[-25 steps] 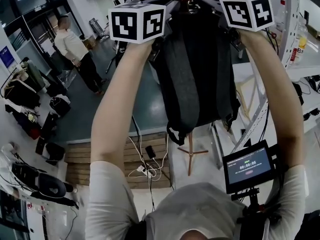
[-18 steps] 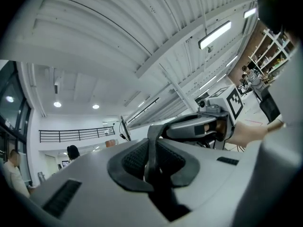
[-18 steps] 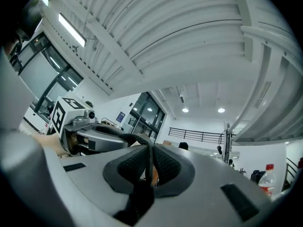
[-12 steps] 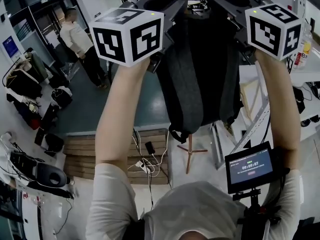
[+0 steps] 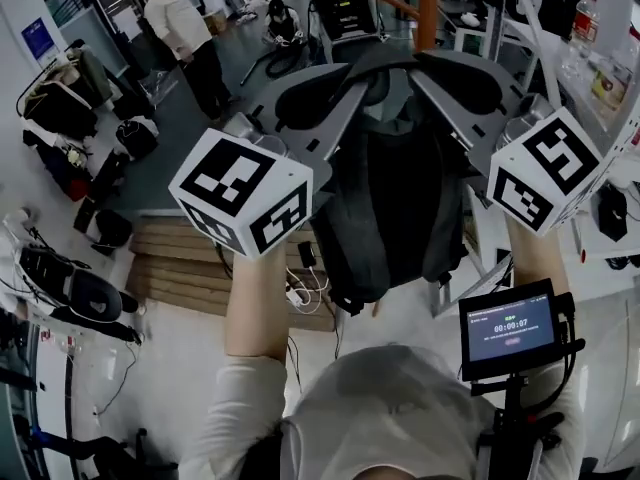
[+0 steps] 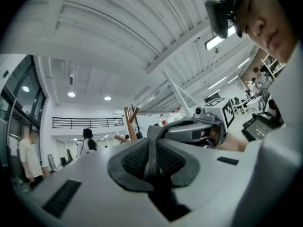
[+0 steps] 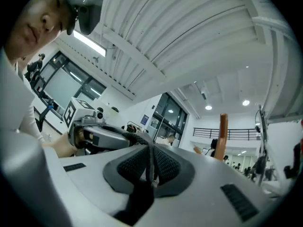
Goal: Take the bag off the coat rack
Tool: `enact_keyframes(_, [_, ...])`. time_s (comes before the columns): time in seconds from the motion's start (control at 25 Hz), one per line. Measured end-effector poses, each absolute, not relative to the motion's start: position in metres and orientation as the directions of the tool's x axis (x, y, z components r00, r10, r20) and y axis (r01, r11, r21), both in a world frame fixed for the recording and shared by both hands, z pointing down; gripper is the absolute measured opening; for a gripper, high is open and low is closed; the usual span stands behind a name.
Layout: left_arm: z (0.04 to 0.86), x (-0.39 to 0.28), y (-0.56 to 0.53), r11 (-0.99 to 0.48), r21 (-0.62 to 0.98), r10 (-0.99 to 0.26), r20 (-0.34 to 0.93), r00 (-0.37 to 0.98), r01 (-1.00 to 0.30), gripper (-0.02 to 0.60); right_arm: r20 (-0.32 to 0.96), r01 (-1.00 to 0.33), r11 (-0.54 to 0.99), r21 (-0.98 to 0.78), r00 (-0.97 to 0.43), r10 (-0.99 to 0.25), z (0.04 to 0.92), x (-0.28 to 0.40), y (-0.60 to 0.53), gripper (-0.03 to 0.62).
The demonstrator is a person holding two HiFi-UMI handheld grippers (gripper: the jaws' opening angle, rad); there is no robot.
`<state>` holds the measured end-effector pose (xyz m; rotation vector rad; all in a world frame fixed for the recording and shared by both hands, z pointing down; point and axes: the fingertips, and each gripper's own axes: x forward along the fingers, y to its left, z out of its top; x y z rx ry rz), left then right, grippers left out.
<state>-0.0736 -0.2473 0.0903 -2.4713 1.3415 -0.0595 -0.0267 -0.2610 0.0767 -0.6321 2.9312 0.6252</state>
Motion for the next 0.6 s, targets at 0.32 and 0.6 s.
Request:
enact_keyframes(0.32, [0.176,-0.140,-0.181,-0.248,-0.294,-0.961,-0.047,0.273,-0.923,0.044,-0.113,-0.202,0.934,0.293,-0.978,-0.176,0.166,-0.098,-0.209,0.044])
enact_keyframes(0.6, [0.281,-0.247,-0.125,0.024,-0.222,-1.000,0.000,-0.024,-0.975,0.044,-0.048,0.058,0.950,0.308,-0.996,0.077,0.275,-0.214,-0.163,0.044])
